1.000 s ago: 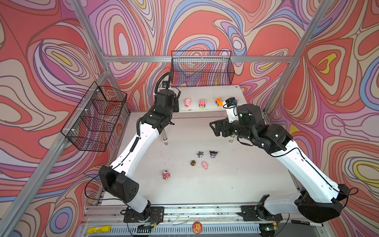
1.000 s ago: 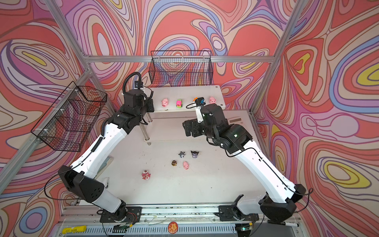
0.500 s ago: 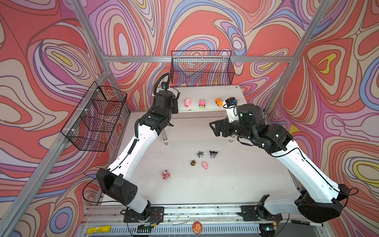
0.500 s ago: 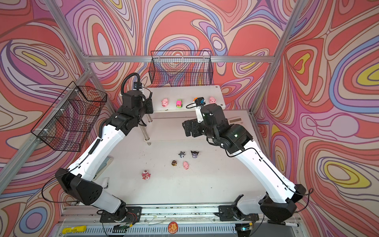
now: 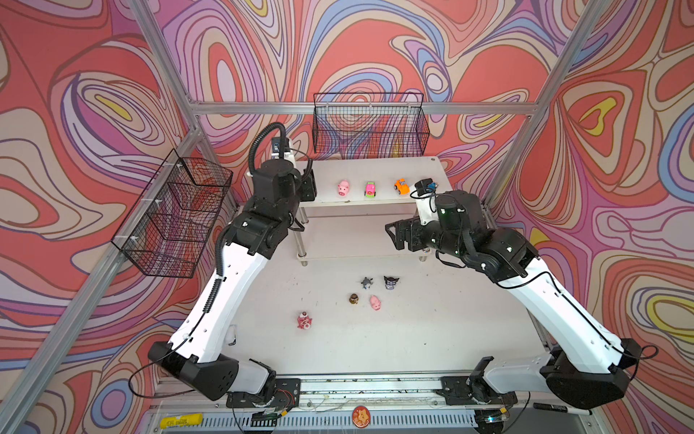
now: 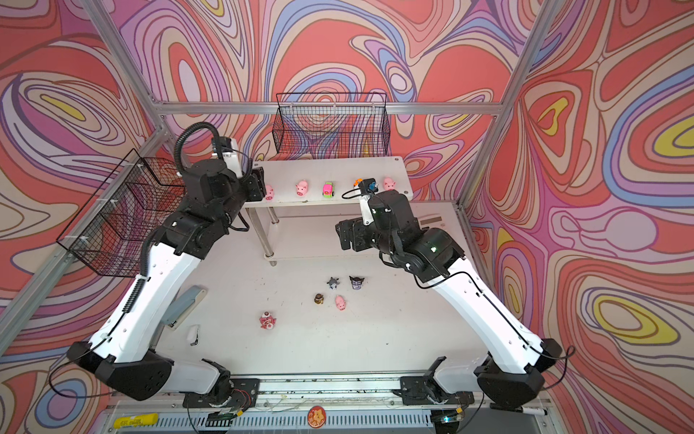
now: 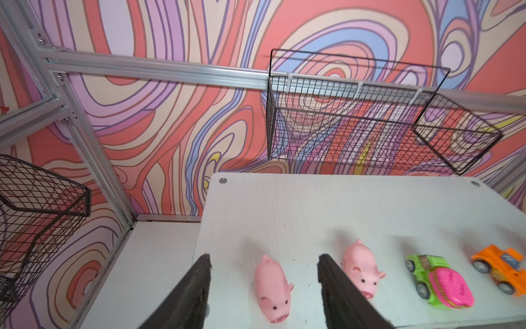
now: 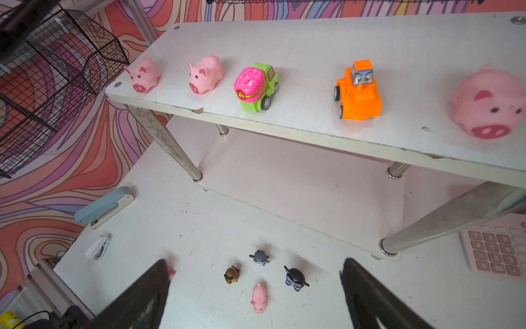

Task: Organize plastic toys on shelves
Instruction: Place the plastic toy on the shelf, then pick up the plastic toy from the center of the table.

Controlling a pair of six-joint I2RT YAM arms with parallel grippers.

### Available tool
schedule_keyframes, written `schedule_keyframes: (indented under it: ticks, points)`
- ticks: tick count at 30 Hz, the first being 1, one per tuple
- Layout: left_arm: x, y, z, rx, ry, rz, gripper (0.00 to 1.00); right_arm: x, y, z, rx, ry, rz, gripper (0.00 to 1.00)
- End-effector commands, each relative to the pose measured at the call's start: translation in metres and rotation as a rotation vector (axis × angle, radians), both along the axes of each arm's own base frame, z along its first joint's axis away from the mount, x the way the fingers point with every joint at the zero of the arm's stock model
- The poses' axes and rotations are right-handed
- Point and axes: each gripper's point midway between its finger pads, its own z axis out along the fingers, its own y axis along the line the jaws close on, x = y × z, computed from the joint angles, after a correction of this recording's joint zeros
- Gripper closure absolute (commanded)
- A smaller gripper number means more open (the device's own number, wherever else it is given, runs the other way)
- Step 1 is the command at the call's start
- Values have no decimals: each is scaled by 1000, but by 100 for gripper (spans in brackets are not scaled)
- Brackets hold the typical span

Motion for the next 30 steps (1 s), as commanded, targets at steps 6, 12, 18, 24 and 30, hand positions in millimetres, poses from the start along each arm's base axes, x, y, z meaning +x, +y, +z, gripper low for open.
schedule_keyframes:
  ticks: [6, 12, 18, 24, 30]
  points:
    - [-76, 16, -14, -158, 39, -59, 32, -16, -51, 16, -14, -42, -160, 2]
    - [-113, 11, -75, -231, 124, -108, 33, -30, -74, -15, -9, 31, -259, 1]
    - [-130, 2, -143, -274, 239, -140, 31, -35, -86, -72, -93, 139, -323, 2]
    - [-135, -12, -205, -311, 346, -180, 28, -41, -75, -105, -38, 186, -281, 4]
    - [-135, -34, -238, -296, 414, -242, 16, -42, -71, -142, -42, 256, -288, 6]
